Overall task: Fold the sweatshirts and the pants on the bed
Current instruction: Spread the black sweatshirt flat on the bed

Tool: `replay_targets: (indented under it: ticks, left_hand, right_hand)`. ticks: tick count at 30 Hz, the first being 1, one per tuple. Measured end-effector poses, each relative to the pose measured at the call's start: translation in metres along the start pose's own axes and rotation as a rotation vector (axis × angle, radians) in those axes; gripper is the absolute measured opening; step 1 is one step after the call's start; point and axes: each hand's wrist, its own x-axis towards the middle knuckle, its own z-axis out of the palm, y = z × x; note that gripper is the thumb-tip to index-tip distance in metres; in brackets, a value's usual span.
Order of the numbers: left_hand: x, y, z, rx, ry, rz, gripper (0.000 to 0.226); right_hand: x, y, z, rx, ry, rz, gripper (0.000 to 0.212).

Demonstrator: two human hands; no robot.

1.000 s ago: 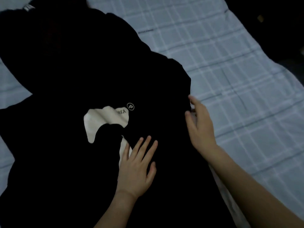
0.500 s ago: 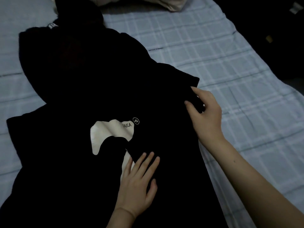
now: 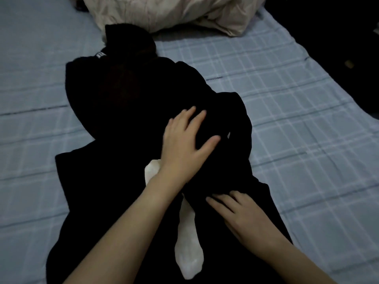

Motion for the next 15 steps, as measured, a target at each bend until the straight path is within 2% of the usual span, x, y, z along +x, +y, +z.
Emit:
replay_targets:
  ticks: [2, 4, 7, 10, 13, 15]
  left_hand:
    - [0.028, -0.001, 0.02, 0.082, -0.143, 0.006, 0.072]
    - [0.036, -0.01, 0.04, 0.107, -0.215, 0.022, 0.068]
    - [0.024, -0.034, 0.054, 0.078, -0.227, 0.064, 0.062]
    - [0.008, -0.056, 0.055, 0.025, -0.208, 0.106, 0.064]
    - [0.001, -0.065, 0.054, -0.037, -0.2, 0.121, 0.065]
    - [0.001, -0.066, 0.051, -0.092, -0.209, 0.111, 0.064]
  right_hand:
    - [0.005, 0.001, -0.005, 0.006, 0.017, -0.006, 0.047]
    - [0.01, 0.005, -0.015, 0.167, 0.123, 0.069, 0.035]
    - [0.021, 0.021, -0.035, 0.538, 0.463, 0.413, 0.021]
    - [0.041, 0.043, -0.046, 0.744, 0.664, 0.7, 0.017]
    - [0.063, 0.068, -0.046, 0.892, 0.728, 0.909, 0.008]
    - [0.08, 0.087, -0.047, 1.022, 0.653, 1.028, 0.02]
